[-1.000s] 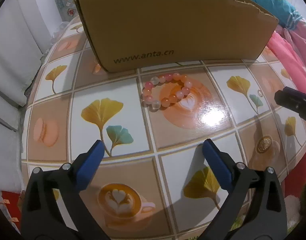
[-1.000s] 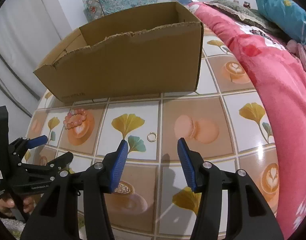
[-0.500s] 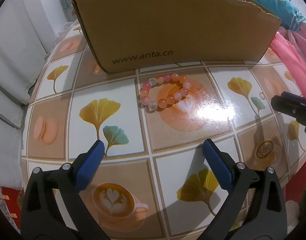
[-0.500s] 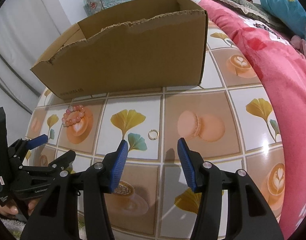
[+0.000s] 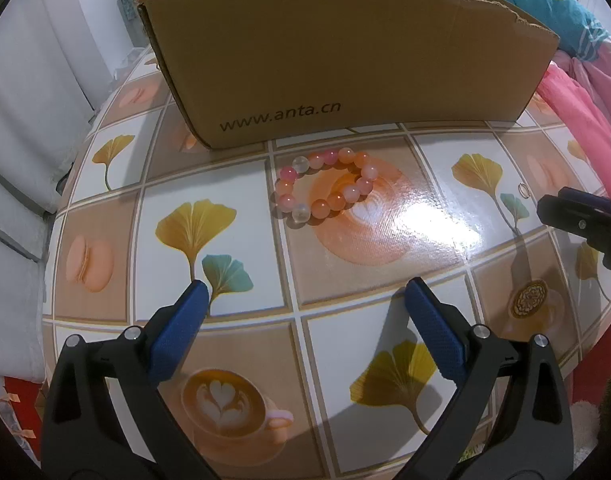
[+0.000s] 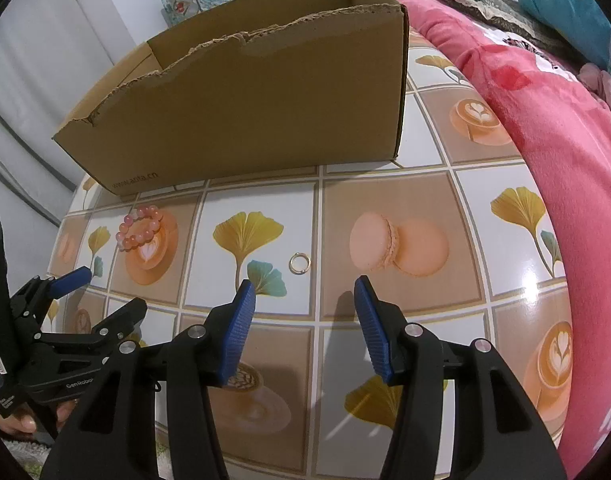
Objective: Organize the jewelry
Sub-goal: 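Move the open right gripper over the small gold ring, then close the right gripper on the small gold ring, then grasp the pink bead bracelet with the left gripper, then lift the bracelet and ring toward the box with both grippers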
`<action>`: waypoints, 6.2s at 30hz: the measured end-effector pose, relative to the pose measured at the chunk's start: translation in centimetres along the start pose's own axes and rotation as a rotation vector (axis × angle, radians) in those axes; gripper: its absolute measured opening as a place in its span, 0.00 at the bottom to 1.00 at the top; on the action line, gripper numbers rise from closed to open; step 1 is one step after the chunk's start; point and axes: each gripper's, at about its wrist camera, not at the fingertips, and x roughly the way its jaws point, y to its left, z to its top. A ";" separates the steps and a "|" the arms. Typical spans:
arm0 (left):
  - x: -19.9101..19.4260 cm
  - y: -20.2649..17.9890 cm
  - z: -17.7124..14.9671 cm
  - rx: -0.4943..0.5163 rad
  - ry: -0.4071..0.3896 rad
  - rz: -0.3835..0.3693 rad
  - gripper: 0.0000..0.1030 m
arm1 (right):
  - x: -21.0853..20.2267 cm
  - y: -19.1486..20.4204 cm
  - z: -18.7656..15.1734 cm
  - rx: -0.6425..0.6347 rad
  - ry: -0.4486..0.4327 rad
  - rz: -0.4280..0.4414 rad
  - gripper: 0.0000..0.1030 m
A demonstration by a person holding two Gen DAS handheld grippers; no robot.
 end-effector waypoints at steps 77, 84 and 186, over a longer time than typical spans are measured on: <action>-0.2 0.1 0.2 0.013 -0.015 -0.006 0.93 | 1.3 2.0 0.6 -0.348 -0.037 0.037 0.12; -0.9 0.6 0.2 0.070 -0.075 -0.047 0.92 | 0.6 0.9 0.4 -0.283 -0.060 0.059 0.12; -8.9 3.0 5.9 0.069 -0.227 -0.435 0.08 | -5.0 -0.6 1.9 -0.236 -0.160 0.149 0.12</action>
